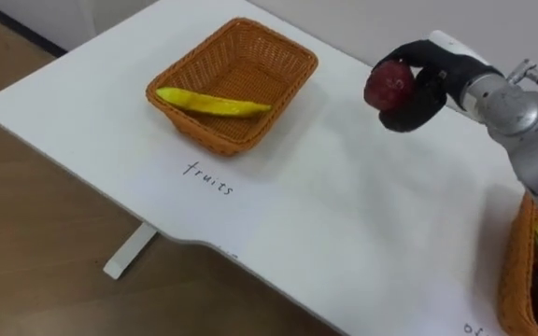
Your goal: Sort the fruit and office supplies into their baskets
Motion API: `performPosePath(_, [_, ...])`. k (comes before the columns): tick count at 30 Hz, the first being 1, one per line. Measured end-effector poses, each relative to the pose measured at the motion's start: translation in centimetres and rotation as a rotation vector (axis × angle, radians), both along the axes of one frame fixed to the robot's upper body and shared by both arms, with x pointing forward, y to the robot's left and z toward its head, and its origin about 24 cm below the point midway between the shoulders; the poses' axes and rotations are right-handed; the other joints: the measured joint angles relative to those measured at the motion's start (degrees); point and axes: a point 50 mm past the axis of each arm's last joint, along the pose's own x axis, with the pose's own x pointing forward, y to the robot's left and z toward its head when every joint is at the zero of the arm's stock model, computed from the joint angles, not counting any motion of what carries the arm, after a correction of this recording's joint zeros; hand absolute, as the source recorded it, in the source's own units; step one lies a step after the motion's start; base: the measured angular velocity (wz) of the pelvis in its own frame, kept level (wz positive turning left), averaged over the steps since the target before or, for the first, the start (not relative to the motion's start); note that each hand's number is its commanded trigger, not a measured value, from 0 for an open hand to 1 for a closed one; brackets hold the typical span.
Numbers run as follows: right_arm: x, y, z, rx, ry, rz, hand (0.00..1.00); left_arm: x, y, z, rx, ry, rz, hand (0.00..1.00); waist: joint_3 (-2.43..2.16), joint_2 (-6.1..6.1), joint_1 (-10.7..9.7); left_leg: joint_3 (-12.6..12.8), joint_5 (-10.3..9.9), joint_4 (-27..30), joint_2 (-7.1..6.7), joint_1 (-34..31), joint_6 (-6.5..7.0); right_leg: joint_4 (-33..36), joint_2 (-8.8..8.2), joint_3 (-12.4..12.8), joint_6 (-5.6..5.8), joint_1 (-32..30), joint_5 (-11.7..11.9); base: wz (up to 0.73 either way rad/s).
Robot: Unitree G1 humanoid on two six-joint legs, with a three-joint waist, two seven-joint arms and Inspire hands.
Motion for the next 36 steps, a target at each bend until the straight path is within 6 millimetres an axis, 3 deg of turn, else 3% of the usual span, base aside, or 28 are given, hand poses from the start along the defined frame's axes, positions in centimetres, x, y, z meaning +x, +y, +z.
performPosePath(7, [-0.8, 2.3, 2.0, -0.103, -0.078, 0.099, 1.0, -1.1, -0.2, -0.1, -0.007, 0.006, 0.05, 0.0, -0.21, 0.18, -1.9, -0.9, 0.1, -0.2, -0.78, 1.6, 0.21, -0.1, -0.47, -0.2, 0.51, 2.0, -0.6, 0.05])
performPosePath(15, [-1.4, 3.8, 3.4, -0.103, -0.111, 0.179, 1.0, -1.6, 0.0, 0.0, -0.001, 0.015, 0.058, 0.0, -0.24, -0.69, -1.8, -2.8, 0.2, -0.4, -1.95, 2.9, 0.69, -0.2, -1.36, -2.2, 1.34, 4.1, -1.6, 0.15])
performPosePath(18, [-1.4, 3.9, 3.4, -0.103, -0.093, 0.188, 1.0, -1.7, -0.1, 0.0, -0.004, 0.014, 0.066, 0.0, 0.24, -0.92, -0.2, -3.1, 0.1, -0.5, -1.95, 3.5, 0.92, -0.1, -1.51, -2.4, 1.49, 4.7, -1.7, 0.08])
performPosePath(26, [-1.4, 4.7, 2.6, -0.097, -0.054, 0.185, 1.0, -2.7, -0.1, 0.0, -0.014, 0.031, 0.076, 0.0, 0.74, -0.95, 3.3, -4.2, 0.0, -1.7, -2.1, 4.9, 1.0, -0.1, -1.46, -1.5, 1.83, 6.1, -1.9, 0.06])
performPosePath(28, [-1.3, 4.8, 2.1, -0.102, -0.034, 0.181, 1.0, -2.6, 0.1, 0.1, -0.009, 0.029, 0.068, 0.0, 1.4, -1.48, 4.7, -4.4, 0.0, -2.1, -2.11, 5.7, 0.9, -0.1, -1.35, -2.0, 1.93, 6.6, -2.0, 0.05])
performPosePath(32, [-1.2, 4.8, 1.0, -0.118, 0.01, 0.179, 1.0, -2.6, 0.3, 0.1, -0.007, 0.02, 0.077, 0.0, 1.44, -2.62, 7.4, -4.8, -0.2, -1.9, -2.12, 5.4, 0.79, -0.1, -1.28, -2.5, 2.01, 6.3, -2.0, 0.06])
performPosePath(36, [-1.1, 4.8, 0.4, -0.115, 0.022, 0.167, 1.0, -2.5, 0.5, 0.3, -0.014, 0.006, 0.067, 0.0, 1.13, -3.14, 9.1, -5.9, -0.2, -1.7, -2.18, 5.1, 0.86, -0.2, -1.42, -3.5, 2.01, 6.5, -2.0, 0.14])
